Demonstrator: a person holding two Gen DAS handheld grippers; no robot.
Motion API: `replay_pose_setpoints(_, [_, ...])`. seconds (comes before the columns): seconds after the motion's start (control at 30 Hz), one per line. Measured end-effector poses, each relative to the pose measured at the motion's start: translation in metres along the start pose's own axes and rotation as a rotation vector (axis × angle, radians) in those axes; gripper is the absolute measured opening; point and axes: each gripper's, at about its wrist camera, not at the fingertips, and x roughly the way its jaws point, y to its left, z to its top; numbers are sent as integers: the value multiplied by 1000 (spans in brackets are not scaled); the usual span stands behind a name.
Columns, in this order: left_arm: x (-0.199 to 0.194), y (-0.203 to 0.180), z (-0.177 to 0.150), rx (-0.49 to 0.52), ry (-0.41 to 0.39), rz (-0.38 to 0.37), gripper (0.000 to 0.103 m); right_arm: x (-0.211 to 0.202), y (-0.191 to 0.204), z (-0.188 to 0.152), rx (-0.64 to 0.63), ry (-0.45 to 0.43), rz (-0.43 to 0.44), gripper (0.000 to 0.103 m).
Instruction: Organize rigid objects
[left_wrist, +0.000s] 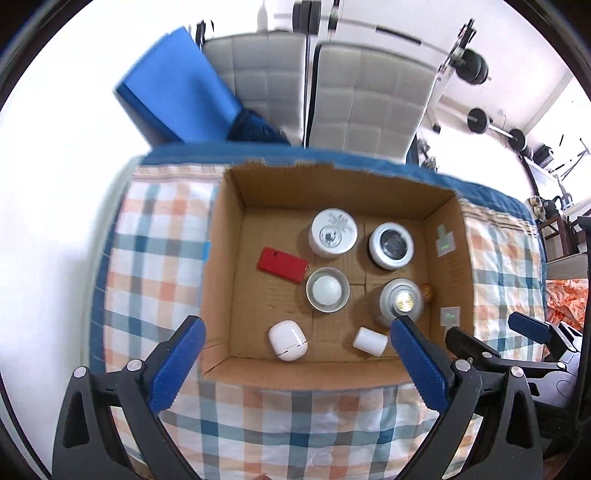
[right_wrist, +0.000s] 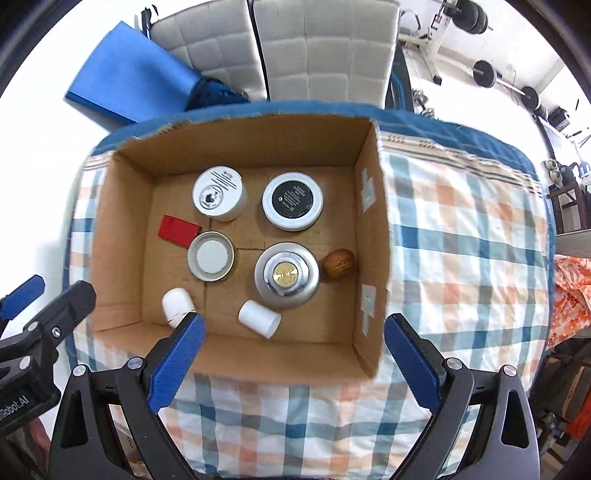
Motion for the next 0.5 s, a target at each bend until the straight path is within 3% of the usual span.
replay_pose_setpoints(0.23, [-74,-10,-28,7,-120,9,103,-72,-10,-35,-8,-102,14,99])
replay_pose_setpoints(0.5, [-137,-22,-50,39,-190,-19,103,-146,-21,-75,-8,-193,34,99])
